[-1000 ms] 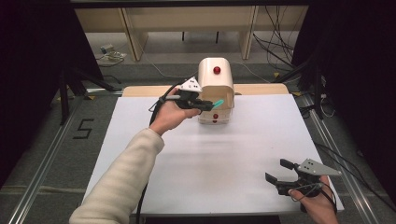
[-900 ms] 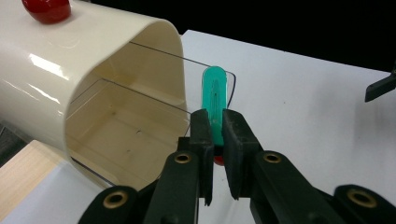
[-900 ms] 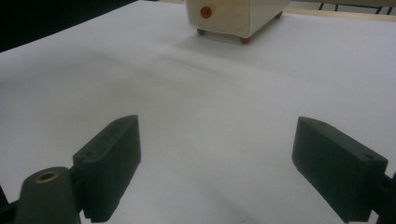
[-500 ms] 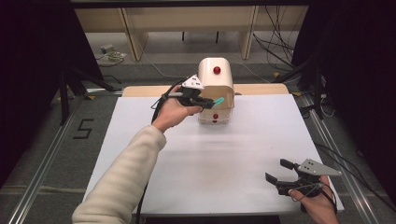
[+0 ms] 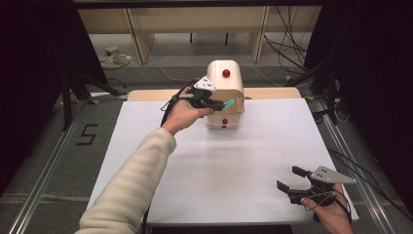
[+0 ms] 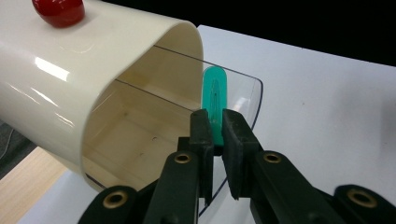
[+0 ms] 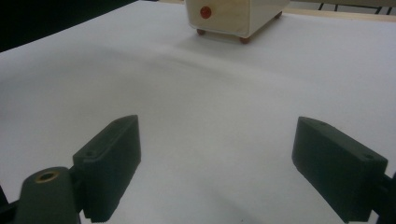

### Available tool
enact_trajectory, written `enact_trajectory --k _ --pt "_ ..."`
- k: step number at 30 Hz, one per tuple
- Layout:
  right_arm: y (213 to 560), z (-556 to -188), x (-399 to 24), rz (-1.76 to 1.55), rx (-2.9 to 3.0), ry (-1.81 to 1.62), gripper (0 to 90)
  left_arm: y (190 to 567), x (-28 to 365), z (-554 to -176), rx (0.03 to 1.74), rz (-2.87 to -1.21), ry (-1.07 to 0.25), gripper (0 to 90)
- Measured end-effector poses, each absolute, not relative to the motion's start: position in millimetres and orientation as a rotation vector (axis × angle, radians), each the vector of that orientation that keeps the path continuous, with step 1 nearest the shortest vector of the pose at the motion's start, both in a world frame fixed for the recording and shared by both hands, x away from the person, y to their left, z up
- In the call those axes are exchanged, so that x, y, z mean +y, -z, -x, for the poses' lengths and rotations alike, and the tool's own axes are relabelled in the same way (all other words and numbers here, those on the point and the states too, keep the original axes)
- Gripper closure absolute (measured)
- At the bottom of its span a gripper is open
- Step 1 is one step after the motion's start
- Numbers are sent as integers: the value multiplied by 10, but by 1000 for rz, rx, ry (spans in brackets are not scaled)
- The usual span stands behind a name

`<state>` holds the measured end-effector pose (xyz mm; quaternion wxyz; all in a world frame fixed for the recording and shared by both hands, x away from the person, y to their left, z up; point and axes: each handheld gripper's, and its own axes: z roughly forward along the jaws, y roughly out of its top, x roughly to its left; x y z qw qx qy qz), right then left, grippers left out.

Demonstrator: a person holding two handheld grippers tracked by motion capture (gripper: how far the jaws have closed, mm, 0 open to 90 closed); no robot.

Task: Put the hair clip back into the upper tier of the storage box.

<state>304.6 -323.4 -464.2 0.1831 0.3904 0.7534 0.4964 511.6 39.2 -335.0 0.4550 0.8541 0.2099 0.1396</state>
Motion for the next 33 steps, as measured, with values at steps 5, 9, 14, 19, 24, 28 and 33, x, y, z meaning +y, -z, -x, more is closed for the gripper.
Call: enact_trajectory --k 5,9,14,19,24,28,33 --pt "4644 -3048 -3237 -1102 2121 -1405 162 3366 368 -5153 525 -2114 -349 827" --pt "4644 -3047 -3237 -1101 2122 -1406 163 3368 358 -5172 522 -2121 -361 826" --pt "4643 -3045 -3239 -1102 2123 -1404 163 3374 350 -5215 527 -2128 -380 826" --pt "4643 -3045 -3239 -1104 2124 -1402 163 3388 336 -5242 533 -2134 -392 826" --pt "4643 -3045 -3241 -1104 2125 -1400 163 3403 308 -5263 535 -2140 -402 826" --pt "4642 -3045 -3243 -1103 2127 -1400 163 3413 282 -5278 536 -2151 -423 825" --pt "4642 -3044 -3244 -1101 2124 -1401 163 3435 263 -5303 542 -2152 -436 825"
